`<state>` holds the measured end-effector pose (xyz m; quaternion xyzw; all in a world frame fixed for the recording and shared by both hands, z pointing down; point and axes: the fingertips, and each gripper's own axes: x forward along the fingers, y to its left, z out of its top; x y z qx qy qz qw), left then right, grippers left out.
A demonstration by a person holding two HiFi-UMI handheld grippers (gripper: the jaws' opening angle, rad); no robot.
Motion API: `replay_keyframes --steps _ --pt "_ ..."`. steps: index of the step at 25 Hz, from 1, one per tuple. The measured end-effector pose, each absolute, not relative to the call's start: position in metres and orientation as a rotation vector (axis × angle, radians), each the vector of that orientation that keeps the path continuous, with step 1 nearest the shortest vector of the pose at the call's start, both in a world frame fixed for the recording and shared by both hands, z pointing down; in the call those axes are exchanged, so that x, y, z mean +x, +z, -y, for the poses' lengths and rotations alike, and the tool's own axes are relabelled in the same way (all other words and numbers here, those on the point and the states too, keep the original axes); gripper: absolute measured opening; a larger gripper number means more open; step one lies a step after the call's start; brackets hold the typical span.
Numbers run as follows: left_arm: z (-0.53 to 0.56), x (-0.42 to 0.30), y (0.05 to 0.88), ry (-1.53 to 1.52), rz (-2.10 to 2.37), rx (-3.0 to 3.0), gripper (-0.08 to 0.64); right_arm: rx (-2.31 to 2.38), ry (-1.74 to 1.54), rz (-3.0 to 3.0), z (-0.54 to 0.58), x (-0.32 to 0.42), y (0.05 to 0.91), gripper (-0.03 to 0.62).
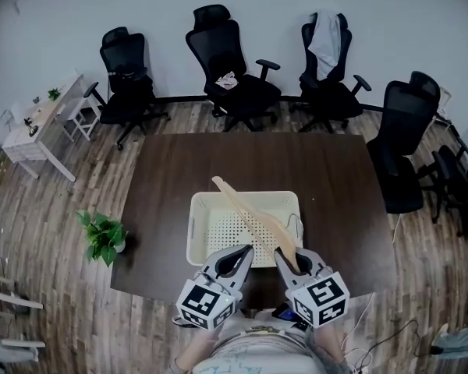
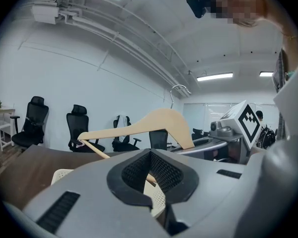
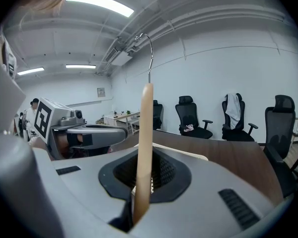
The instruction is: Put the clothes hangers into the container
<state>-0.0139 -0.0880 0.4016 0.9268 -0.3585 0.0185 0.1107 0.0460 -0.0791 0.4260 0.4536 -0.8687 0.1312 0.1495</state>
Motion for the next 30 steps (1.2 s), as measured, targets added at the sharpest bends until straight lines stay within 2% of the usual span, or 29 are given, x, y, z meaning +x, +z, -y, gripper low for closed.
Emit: replay_keyframes --steps 20,30 --pt "0.138 -0.08 0.414 0.094 0.886 2.79 0.011 1.465 0.428 2.368 0.107 -0.01 0.448 0.026" --pt "0.146 -0.094 0.426 0.096 0.894 2.768 0.011 1.461 0.425 2.336 0.103 -0.016 0.457 0.026"
